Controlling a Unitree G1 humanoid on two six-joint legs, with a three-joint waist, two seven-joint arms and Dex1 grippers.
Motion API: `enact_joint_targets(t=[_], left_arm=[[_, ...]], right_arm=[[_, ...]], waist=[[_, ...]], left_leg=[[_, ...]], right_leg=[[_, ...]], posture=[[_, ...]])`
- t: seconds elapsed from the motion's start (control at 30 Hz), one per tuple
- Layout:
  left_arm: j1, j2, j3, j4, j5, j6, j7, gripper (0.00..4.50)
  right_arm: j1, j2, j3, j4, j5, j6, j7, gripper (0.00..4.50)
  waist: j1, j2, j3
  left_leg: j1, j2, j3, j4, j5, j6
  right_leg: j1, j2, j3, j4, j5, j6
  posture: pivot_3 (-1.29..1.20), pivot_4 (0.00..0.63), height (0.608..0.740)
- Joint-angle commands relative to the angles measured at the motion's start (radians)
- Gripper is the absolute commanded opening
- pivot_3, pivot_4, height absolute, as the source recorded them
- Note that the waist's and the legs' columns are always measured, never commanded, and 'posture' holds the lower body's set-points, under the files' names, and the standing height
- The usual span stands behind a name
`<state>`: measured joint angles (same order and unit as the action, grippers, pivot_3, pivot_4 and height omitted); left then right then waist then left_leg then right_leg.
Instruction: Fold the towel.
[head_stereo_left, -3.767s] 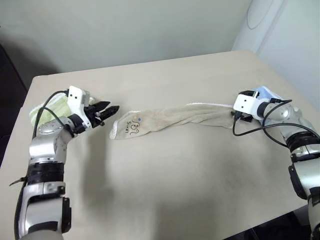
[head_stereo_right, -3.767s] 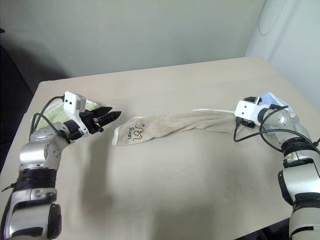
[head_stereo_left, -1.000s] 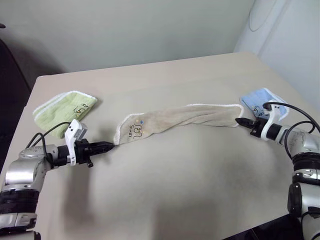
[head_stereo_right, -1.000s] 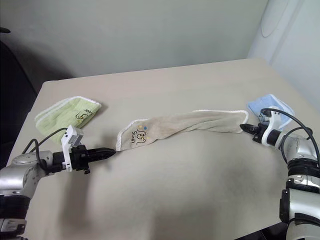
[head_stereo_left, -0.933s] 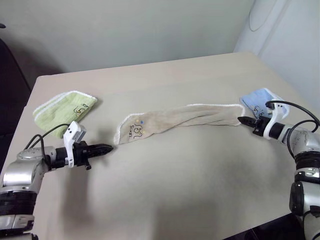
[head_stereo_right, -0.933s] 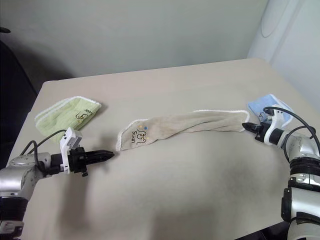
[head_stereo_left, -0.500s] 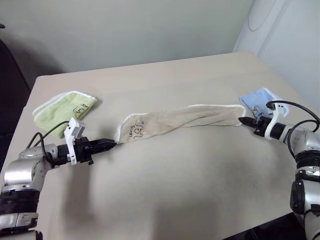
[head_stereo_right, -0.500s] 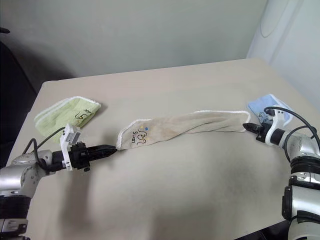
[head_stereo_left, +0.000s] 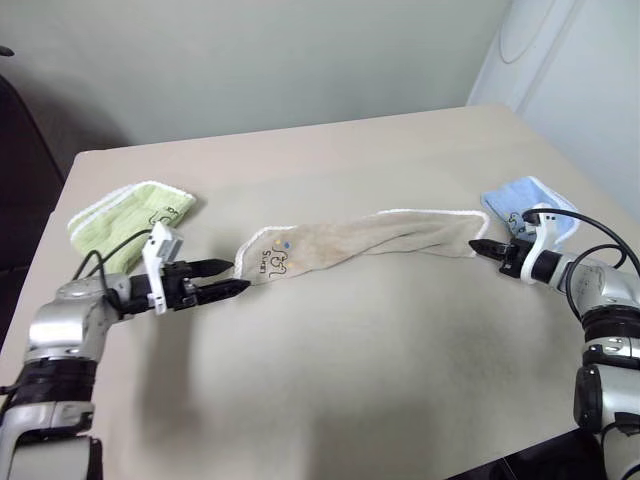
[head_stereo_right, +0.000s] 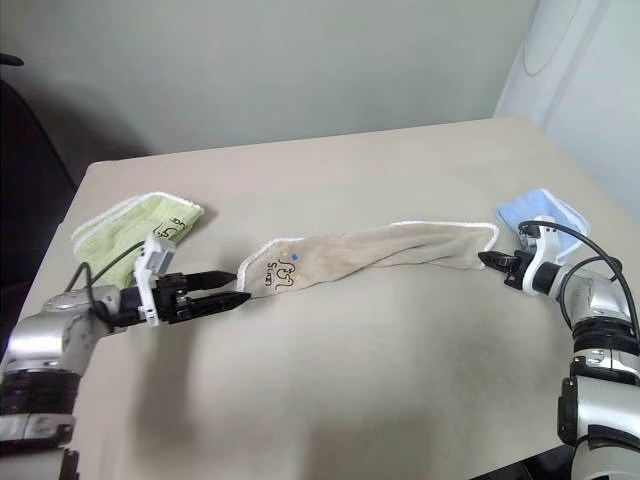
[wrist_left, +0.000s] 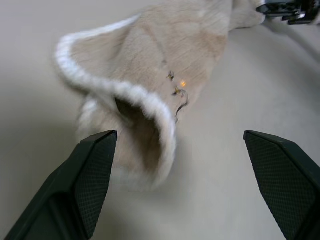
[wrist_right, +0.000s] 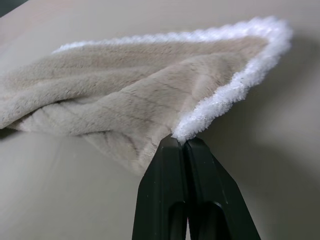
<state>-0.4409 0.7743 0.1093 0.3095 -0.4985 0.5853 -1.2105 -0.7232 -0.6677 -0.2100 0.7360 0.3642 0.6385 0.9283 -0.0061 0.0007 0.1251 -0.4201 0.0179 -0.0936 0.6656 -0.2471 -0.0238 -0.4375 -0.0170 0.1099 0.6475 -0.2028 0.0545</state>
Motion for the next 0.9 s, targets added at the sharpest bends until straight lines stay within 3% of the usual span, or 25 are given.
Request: enact_joint_targets(t=[0.03, 0.07, 0.13, 0.5, 0.9], left_arm=[[-0.042, -0.017, -0.008, 0.029, 0.02, -0.025, 0.004, 4.45], [-0.049, -0.023, -0.016, 0.035, 0.028, -0.029, 0.001, 4.45], [-0.057, -0.029, -0.025, 0.048, 0.042, -0.039, -0.004, 3.87], [-0.027, 0.009, 0.004, 0.067, 0.05, -0.058, -0.04, 0.02], [0.174, 0.085, 0.068, -0.118, -0.002, -0.029, -0.071, 0.02]], right_arm=[[0.005, -0.002, -0.012, -0.042, 0.006, -0.011, -0.007, 0.0], [0.008, -0.001, -0.014, -0.047, 0.007, -0.01, -0.01, 0.0], [0.013, 0.0, -0.018, -0.056, 0.01, -0.008, -0.015, 0.0], [0.0, -0.02, -0.033, -0.023, -0.005, -0.037, -0.051, 0.0], [-0.131, -0.046, -0.014, 0.172, -0.061, -0.14, -0.051, 0.0]], waist=[[-0.001, 0.0, 0.0], [-0.001, 0.0, 0.0], [-0.001, 0.0, 0.0], [-0.003, 0.0, 0.0], [-0.004, 0.0, 0.0]], left_leg=[[0.0, 0.0, 0.0, 0.0, 0.0, 0.0], [0.0, 0.0, 0.0, 0.0, 0.0, 0.0], [0.0, 0.0, 0.0, -0.001, 0.0, 0.0], [0.0, 0.0, 0.0, 0.0, 0.0, 0.0], [0.0, 0.001, 0.0, -0.001, 0.0, 0.0]], right_leg=[[0.0, 0.0, 0.0, 0.0, 0.0, 0.0], [0.0, 0.0, 0.0, 0.0, 0.0, 0.0], [0.0, 0.0, 0.0, 0.0, 0.0, 0.001], [0.0, 0.0, 0.0, -0.001, 0.0, 0.001], [-0.001, 0.001, 0.0, -0.001, 0.0, 0.0]], posture=[[0.0, 0.15, 0.74], [0.0, 0.15, 0.74], [0.0, 0.15, 0.74], [0.0, 0.15, 0.74], [0.0, 0.15, 0.74]])
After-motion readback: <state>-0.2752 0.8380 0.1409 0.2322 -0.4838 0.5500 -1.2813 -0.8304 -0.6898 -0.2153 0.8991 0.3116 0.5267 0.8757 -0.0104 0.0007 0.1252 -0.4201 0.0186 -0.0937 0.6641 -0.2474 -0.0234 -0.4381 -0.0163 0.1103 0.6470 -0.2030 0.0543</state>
